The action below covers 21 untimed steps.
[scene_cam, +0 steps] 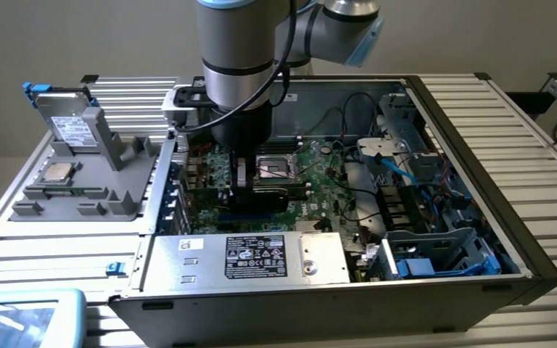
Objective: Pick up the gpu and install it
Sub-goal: 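Insert the gpu into the slot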
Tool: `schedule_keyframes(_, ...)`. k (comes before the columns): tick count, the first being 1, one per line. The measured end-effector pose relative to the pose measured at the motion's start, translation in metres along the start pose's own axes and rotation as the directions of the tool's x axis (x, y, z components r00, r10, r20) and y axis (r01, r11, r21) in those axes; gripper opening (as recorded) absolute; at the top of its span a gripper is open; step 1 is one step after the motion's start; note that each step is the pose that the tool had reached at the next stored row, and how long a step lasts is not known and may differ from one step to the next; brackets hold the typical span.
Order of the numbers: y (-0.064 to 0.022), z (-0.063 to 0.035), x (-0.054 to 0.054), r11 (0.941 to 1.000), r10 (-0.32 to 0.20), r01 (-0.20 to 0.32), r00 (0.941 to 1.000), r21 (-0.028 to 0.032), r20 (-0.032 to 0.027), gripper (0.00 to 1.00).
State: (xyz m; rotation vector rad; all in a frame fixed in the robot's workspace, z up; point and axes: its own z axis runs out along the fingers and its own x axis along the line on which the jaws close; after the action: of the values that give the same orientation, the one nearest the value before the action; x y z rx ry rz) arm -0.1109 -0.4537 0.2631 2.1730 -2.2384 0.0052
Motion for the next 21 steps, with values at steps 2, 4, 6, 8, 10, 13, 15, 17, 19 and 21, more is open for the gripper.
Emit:
schedule_keyframes(2,-0.0001,0.0005,0.0016,1.0,0.0,0.0,1.0,0.0001,0.0006,0.27)
schedule_keyframes(4,0.0,0.0006,0.0016,1.0,0.0,0.0,1.0,-0.0001,0.0006,0.27)
schedule_keyframes(6,0.0,0.0007,0.0017,1.0,0.0,0.0,1.0,-0.0001,0.0005,0.27)
schedule_keyframes(8,0.0,0.0009,0.0016,1.0,0.0,0.0,1.0,-0.0001,0.0021,0.27)
schedule_keyframes(10,0.0,0.0009,0.0017,1.0,0.0,0.0,1.0,-0.0002,0.003,0.27)
schedule_keyframes(13,0.0001,0.0011,0.002,1.0,0.0,0.0,1.0,-0.0001,0.0038,0.27)
schedule_keyframes(15,0.0,0.0017,0.0026,1.0,0.0,0.0,1.0,-0.0001,0.0042,0.27)
schedule_keyframes(17,0.0,0.0025,0.0032,1.0,0.0,0.0,1.0,-0.0001,0.0044,0.27)
schedule_keyframes(19,0.0,0.0025,0.0032,1.0,0.0,0.0,1.0,-0.0003,0.0041,0.27)
schedule_keyframes(21,0.0,0.0025,0.0032,1.0,0.0,0.0,1.0,-0.0003,0.0041,0.27)
